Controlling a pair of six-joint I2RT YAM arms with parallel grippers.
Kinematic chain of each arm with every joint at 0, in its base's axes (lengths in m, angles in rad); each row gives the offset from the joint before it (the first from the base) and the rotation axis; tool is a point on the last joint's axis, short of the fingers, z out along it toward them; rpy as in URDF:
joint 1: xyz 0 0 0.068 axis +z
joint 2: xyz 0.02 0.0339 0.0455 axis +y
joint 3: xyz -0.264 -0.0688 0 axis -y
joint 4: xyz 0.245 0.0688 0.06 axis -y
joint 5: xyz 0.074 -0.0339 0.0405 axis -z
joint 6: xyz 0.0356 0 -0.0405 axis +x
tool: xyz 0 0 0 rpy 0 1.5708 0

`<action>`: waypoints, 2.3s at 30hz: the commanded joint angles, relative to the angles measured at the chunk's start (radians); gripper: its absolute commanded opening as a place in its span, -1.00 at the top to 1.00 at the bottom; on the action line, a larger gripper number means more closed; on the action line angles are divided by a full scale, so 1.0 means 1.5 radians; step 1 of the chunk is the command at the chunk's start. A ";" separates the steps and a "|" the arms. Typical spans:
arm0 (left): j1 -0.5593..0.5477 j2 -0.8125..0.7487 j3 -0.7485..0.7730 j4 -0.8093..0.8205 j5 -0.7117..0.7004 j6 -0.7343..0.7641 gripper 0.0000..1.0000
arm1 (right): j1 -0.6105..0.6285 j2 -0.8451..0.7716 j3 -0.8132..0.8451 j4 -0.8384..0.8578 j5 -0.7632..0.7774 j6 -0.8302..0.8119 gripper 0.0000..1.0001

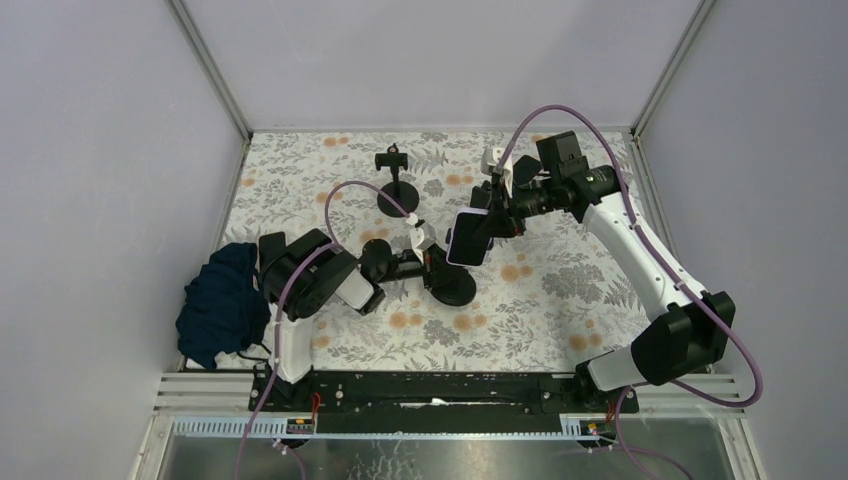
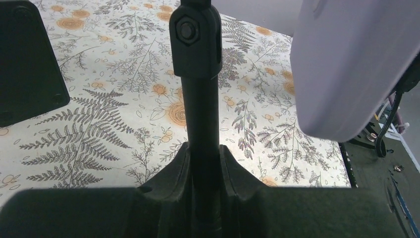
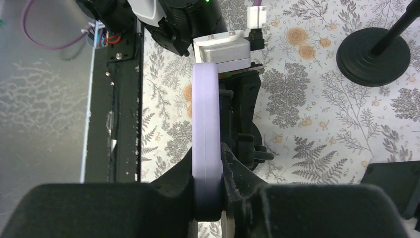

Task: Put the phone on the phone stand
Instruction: Adjust the phone at the phone stand.

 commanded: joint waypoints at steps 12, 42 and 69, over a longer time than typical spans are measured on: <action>-0.019 -0.103 -0.068 0.055 0.006 0.113 1.00 | -0.039 0.095 0.118 0.000 -0.020 0.170 0.52; -0.041 -0.138 -0.071 0.064 -0.011 0.108 1.00 | -0.079 0.122 0.066 0.099 -0.115 0.372 -0.24; -0.053 -0.110 0.004 0.071 -0.025 0.055 1.00 | -0.065 0.004 -0.147 0.393 -0.165 0.573 -0.47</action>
